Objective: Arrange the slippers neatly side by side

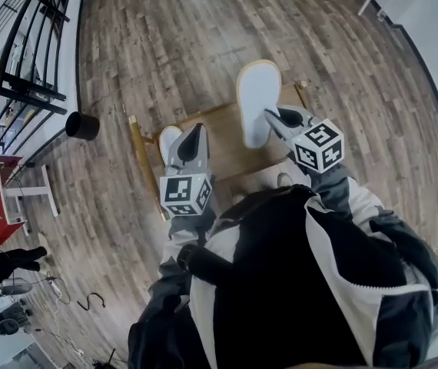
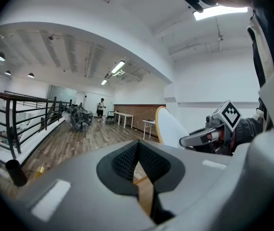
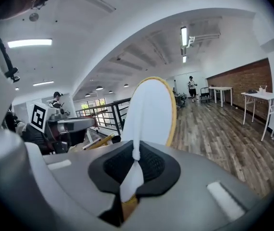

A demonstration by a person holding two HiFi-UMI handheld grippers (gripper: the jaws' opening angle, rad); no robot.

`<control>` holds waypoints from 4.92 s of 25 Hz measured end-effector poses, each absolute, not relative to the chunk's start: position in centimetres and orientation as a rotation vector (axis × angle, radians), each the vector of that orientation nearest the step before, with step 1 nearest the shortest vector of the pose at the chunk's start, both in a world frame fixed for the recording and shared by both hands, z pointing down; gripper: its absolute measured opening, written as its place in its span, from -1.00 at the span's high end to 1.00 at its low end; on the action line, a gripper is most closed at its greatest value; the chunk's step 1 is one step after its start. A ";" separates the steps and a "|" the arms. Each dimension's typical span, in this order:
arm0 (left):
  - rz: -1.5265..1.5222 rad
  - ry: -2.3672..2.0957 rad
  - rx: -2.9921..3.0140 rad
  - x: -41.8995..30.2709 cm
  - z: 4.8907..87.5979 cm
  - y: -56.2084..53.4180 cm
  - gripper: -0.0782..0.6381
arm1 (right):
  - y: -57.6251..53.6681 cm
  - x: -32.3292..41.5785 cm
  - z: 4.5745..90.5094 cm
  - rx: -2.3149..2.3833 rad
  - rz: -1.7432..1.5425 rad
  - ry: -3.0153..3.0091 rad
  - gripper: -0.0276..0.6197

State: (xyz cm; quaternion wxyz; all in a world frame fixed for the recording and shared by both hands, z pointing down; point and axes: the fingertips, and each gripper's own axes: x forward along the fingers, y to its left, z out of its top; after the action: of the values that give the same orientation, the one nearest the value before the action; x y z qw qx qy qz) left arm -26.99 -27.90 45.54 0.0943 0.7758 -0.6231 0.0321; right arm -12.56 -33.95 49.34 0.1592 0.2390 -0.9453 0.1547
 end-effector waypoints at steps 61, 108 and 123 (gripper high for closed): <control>0.181 -2.067 1.996 -38.7 49.0 -11.8 0.75 | -26.6 -35.1 78.7 0.286 0.660 -2.053 0.44; 0.093 -1.918 2.283 -33.3 43.5 -21.4 0.75 | -26.3 -24.0 44.9 0.485 0.217 -2.893 0.91; 0.082 -1.950 2.244 -33.7 43.9 -20.3 0.75 | -25.0 -24.9 44.6 0.432 0.118 -2.882 0.91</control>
State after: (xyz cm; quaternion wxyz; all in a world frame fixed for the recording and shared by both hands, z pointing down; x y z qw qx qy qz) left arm -33.68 -20.31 43.87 0.0835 0.7519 -0.6534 0.0274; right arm -24.91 -25.05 44.58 0.1124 0.1472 -0.9819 0.0403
